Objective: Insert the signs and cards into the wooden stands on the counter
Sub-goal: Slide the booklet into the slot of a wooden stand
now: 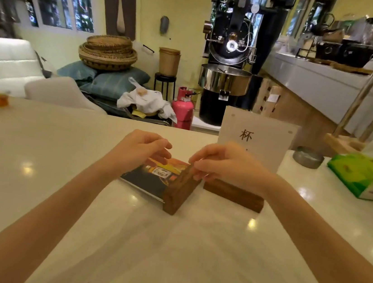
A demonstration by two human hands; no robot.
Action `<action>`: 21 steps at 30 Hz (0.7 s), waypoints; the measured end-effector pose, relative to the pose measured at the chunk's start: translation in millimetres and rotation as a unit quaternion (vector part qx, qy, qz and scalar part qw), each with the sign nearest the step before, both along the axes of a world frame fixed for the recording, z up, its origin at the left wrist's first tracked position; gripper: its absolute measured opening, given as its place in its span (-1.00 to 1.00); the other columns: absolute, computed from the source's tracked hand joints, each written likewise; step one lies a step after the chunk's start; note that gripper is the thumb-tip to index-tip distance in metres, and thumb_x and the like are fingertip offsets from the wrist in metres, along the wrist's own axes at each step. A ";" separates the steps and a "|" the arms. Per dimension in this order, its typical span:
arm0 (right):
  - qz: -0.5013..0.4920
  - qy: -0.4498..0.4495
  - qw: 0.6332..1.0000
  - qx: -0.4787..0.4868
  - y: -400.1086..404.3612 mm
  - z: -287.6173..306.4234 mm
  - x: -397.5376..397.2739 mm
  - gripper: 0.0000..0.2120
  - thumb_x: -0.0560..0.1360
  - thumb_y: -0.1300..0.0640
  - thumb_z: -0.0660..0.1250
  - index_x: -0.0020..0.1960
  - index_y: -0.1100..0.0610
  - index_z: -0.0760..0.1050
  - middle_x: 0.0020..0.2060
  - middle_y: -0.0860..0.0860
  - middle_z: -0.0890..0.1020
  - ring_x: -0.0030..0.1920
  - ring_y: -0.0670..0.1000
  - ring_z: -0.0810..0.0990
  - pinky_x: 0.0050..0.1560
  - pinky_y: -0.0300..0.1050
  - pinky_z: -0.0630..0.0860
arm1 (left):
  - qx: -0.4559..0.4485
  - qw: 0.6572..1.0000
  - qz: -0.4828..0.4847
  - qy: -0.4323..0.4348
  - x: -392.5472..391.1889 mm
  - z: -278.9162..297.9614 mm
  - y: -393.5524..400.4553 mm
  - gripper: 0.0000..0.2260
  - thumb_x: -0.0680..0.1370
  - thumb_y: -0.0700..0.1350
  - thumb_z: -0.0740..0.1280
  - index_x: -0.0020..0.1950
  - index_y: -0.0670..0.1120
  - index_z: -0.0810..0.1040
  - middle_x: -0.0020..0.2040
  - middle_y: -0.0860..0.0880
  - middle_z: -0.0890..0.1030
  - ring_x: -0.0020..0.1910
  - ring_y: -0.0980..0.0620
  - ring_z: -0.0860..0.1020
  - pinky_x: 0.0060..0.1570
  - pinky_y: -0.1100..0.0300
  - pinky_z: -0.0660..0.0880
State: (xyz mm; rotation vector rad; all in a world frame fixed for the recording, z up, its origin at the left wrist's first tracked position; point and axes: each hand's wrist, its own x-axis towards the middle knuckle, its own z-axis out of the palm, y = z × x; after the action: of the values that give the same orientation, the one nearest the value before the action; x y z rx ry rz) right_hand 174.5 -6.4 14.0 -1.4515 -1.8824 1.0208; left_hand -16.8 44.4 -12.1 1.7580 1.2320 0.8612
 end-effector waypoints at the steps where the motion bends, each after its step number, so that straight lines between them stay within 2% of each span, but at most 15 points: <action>1: 0.023 -0.012 1.000 -0.010 13.7 5.3 -5.5 -0.90 0.47 0.18 0.30 -0.05 0.10 0.58 -0.17 0.02 0.70 -0.19 -0.09 0.68 -0.16 -0.29 0.63 | -0.012 1.000 0.015 0.002 -7.8 -1.6 -1.2 -0.79 0.54 -0.10 0.18 -0.02 -0.14 0.57 -0.12 -0.13 0.66 -0.15 -0.02 0.65 -0.17 0.21 0.58; 3: 0.033 -0.034 0.999 -0.002 43.3 9.1 -16.8 -0.87 0.48 0.19 0.29 -0.01 0.13 0.58 -0.16 0.03 0.69 -0.20 -0.09 0.68 -0.19 -0.30 0.62 | -0.055 0.997 0.045 0.004 -24.0 -8.0 -2.7 -0.79 0.52 -0.11 0.22 -0.06 -0.19 0.60 -0.16 -0.15 0.67 -0.20 -0.04 0.65 -0.28 0.24 0.57; 6: 0.032 -0.107 0.994 0.009 83.2 -1.0 -33.5 -0.80 0.49 0.17 0.28 0.07 0.19 0.56 -0.04 0.12 0.67 -0.08 0.01 0.65 -0.10 -0.19 0.60 | -0.128 0.988 0.088 0.020 -47.8 -22.4 -4.7 -0.77 0.49 -0.08 0.28 -0.18 -0.20 0.63 -0.31 -0.11 0.69 -0.33 -0.03 0.66 -0.41 0.23 0.56; 9: 0.051 -0.211 0.976 -0.007 111.8 -20.6 -46.1 -0.74 0.48 0.13 0.27 0.13 0.20 0.54 0.07 0.12 0.63 0.03 0.08 0.59 0.03 -0.06 0.57 | -0.209 0.972 0.104 0.007 -63.6 -40.1 -5.6 -0.76 0.45 -0.07 0.33 -0.29 -0.20 0.62 -0.42 -0.10 0.69 -0.39 -0.04 0.67 -0.40 0.17 0.62; 11: 0.050 -0.252 0.966 -0.015 123.1 -31.0 -51.2 -0.71 0.48 0.12 0.27 0.15 0.21 0.52 0.12 0.11 0.59 0.04 0.08 0.56 0.05 -0.05 0.54 | -0.265 0.959 0.095 -0.001 -66.2 -49.1 -6.6 -0.75 0.43 -0.05 0.36 -0.26 -0.24 0.62 -0.37 -0.15 0.70 -0.36 -0.06 0.67 -0.34 0.14 0.62; 15: 0.036 -0.280 0.959 -0.030 130.8 -44.7 -54.5 -0.68 0.47 0.11 0.28 0.18 0.23 0.49 0.12 0.13 0.59 0.01 0.07 0.54 0.03 -0.05 0.52 | -0.362 0.930 0.059 -0.040 -63.4 -55.9 -6.9 -0.70 0.43 -0.02 0.36 -0.14 -0.28 0.59 -0.30 -0.18 0.71 -0.33 -0.03 0.67 -0.41 0.24 0.61; 21: 0.044 -0.290 0.955 -0.045 131.5 -50.2 -54.2 -0.69 0.45 0.09 0.30 0.13 0.23 0.53 0.06 0.15 0.63 0.03 0.12 0.60 0.04 -0.02 0.55 | -0.374 0.897 0.117 -0.203 -48.4 -65.7 -2.9 -0.88 0.45 -0.22 0.34 -0.08 -0.27 0.53 -0.35 -0.18 0.69 -0.38 -0.01 0.67 -0.46 0.24 0.60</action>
State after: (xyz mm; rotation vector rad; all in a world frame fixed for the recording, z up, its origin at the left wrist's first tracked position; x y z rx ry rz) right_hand 120.3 125.1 -36.2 -1.8852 -2.3438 0.7771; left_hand -65.3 41.5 -77.8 0.7802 1.2669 0.7006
